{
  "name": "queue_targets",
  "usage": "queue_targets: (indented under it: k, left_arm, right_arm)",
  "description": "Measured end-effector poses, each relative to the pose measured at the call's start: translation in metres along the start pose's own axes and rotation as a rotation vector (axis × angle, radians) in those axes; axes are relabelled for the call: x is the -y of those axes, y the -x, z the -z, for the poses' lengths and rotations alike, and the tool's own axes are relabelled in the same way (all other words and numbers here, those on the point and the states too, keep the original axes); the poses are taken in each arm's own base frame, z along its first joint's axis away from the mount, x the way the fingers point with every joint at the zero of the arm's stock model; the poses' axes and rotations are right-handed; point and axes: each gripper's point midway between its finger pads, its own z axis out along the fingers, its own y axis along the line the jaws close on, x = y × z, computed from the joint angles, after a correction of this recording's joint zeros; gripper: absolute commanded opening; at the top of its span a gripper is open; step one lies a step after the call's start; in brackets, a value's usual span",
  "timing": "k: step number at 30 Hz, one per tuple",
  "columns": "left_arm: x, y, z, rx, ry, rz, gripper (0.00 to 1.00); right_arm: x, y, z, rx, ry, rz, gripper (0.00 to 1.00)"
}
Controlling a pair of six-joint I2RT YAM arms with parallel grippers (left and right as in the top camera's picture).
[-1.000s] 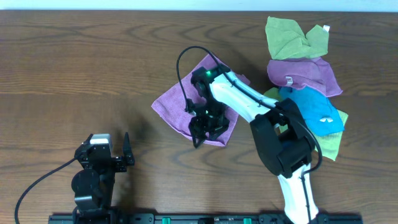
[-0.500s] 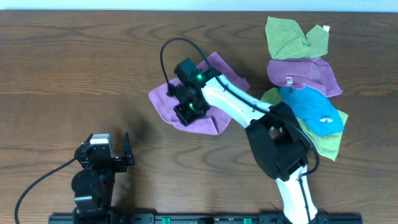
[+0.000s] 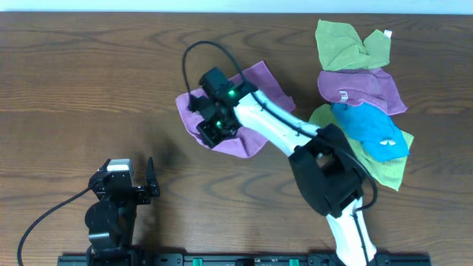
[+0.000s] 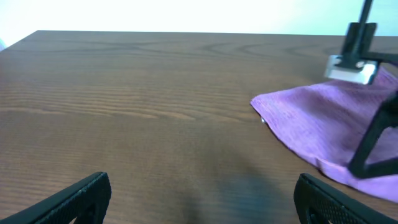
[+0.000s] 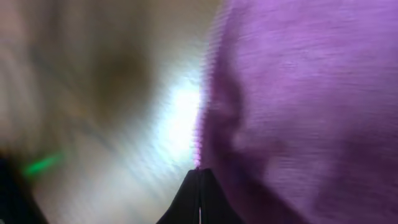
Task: Fold the cloth
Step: 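Pull the purple cloth toward the far side to spread it flat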
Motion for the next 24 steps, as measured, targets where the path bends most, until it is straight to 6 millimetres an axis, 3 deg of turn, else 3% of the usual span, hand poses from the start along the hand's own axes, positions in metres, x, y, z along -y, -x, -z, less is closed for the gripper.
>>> queue_targets:
  k: [6, 9, 11, 12, 15, 18, 19, 20, 22, 23, 24]
  left_arm:
    - [0.0, 0.0, 0.0, 0.0, 0.0, 0.0, 0.95]
    - [0.0, 0.0, 0.0, 0.0, 0.0, 0.0, 0.95]
    - [0.0, 0.0, 0.0, 0.0, 0.0, 0.0, 0.95]
    - [0.0, 0.0, 0.0, 0.0, 0.0, 0.0, 0.96]
    - [0.0, 0.0, 0.0, 0.0, 0.0, 0.0, 0.95]
    - [0.0, 0.0, 0.0, 0.0, 0.0, 0.0, 0.95]
    - [0.0, 0.0, 0.0, 0.0, 0.0, 0.0, 0.95]
    - [0.0, 0.0, 0.0, 0.0, 0.0, 0.0, 0.95]
    - [0.0, 0.0, 0.0, 0.0, 0.0, 0.0, 0.95]
    - [0.0, 0.0, 0.0, 0.0, 0.0, 0.0, 0.95]
    - [0.0, 0.0, 0.0, 0.0, 0.0, 0.0, 0.95]
  right_arm:
    - [-0.048, -0.005, -0.019, -0.022, 0.042, 0.14, 0.01]
    - [-0.054, -0.006, -0.023, -0.025, 0.022, 0.18, 0.01]
    - [-0.048, -0.006, -0.024, -0.024, -0.015, 0.186, 0.24]
    - [-0.043, -0.005, -0.023, -0.022, -0.038, 0.185, 0.46]
    - [-0.027, -0.002, -0.019, -0.014, -0.09, 0.164, 0.66]
    - [-0.007, 0.004, -0.01, 0.003, -0.126, 0.12, 0.7]
    - [0.001, 0.007, -0.005, 0.012, -0.136, 0.104, 0.69]
    - [0.008, 0.012, 0.001, 0.027, -0.146, 0.089, 0.6]
    - [0.024, 0.026, 0.017, 0.071, -0.168, 0.065, 0.17]
    - [0.031, 0.034, 0.026, 0.097, -0.182, 0.051, 0.01]
    - [0.041, 0.042, 0.035, 0.125, -0.202, 0.038, 0.01]
